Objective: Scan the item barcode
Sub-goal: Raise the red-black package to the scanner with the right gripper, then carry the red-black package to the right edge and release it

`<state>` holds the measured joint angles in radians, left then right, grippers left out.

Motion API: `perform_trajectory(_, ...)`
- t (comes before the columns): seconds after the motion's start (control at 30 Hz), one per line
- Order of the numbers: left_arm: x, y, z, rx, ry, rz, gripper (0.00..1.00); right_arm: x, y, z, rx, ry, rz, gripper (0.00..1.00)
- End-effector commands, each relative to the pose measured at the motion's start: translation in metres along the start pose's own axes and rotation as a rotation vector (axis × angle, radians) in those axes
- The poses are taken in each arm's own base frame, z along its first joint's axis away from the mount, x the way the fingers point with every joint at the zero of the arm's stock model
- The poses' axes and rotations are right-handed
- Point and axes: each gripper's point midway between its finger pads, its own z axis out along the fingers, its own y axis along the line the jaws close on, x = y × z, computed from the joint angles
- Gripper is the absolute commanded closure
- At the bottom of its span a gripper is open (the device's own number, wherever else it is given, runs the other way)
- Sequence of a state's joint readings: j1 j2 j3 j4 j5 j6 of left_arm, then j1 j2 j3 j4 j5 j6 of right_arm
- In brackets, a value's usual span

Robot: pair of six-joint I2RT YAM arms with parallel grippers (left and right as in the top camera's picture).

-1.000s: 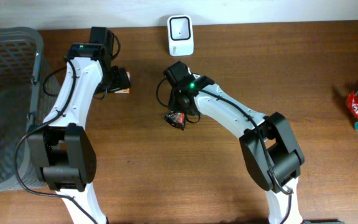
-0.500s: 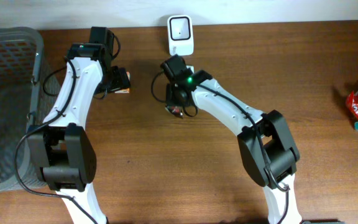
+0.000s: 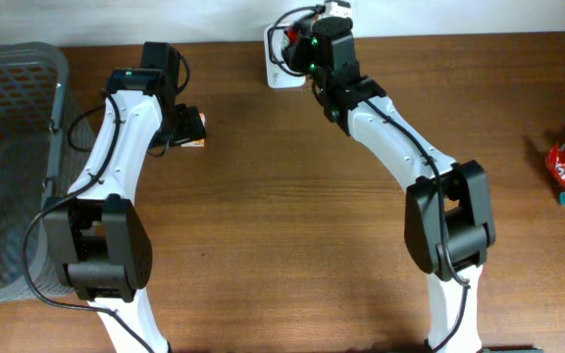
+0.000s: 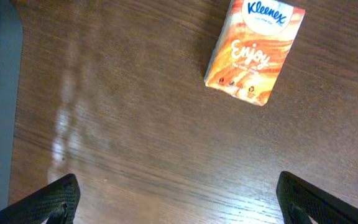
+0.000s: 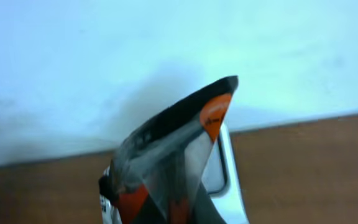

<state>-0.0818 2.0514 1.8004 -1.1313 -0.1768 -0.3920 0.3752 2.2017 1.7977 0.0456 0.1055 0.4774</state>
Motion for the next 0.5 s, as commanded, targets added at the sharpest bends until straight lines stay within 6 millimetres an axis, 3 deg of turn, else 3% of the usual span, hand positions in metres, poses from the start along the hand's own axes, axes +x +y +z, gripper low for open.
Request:
perform_trajectory(0.0,0.001,0.005,0.002,-0.015,0.003,0.000,0.01,0.026,-0.005,0.023,0.000,0.006,-0.046,0.96)
perform_trajectory(0.07,0.001,0.005,0.002,-0.015,0.003,-0.001,0.01,0.038,-0.012,0.030,0.015,0.020,-0.069,0.96)
perform_trajectory(0.13,0.001,0.005,0.002,-0.015,0.003,-0.001,0.01,0.037,-0.012,0.030,0.017,0.016,-0.103,0.96)
perform_trajectory(0.37,0.001,0.005,0.002,-0.015,0.003,-0.001,0.01,0.013,-0.008,0.022,0.019,-0.040,-0.105,0.96)
perform_trajectory(0.47,0.001,0.005,0.002,-0.015,0.003,-0.001,0.01,-0.015,-0.019,0.009,0.040,-0.066,-0.089,0.96)
